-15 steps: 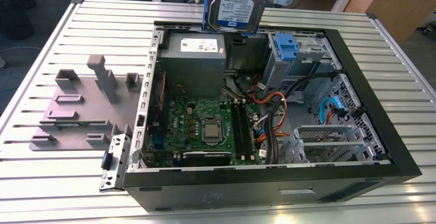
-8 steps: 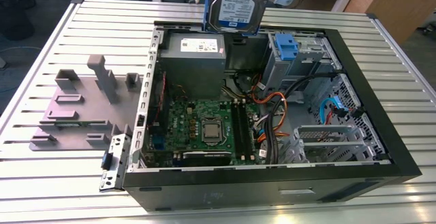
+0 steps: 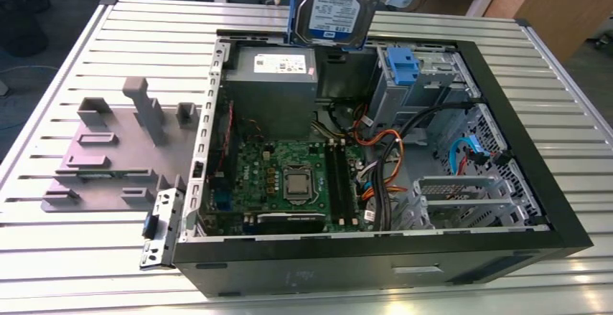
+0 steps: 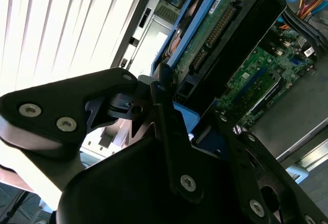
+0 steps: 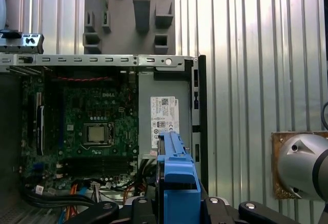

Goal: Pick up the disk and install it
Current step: 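Insert the disk into the insertion slot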

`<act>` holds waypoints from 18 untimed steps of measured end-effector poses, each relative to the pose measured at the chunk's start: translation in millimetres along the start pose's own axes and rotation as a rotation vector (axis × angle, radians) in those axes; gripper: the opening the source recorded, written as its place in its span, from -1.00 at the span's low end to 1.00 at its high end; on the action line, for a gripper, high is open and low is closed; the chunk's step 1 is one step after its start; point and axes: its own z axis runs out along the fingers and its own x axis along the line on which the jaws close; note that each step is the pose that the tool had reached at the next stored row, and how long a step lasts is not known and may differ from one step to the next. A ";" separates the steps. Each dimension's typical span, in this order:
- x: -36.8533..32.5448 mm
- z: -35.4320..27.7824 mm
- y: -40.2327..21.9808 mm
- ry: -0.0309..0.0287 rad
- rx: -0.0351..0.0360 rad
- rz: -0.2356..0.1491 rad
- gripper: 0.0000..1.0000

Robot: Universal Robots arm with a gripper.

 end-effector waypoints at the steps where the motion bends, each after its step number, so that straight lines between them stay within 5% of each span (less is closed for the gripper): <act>1: 0.0 0.0 -0.3 0.0000 0.0000 0.000 -0.26; 18: 0.5 0.0 -4.8 0.0000 0.0000 0.000 -0.26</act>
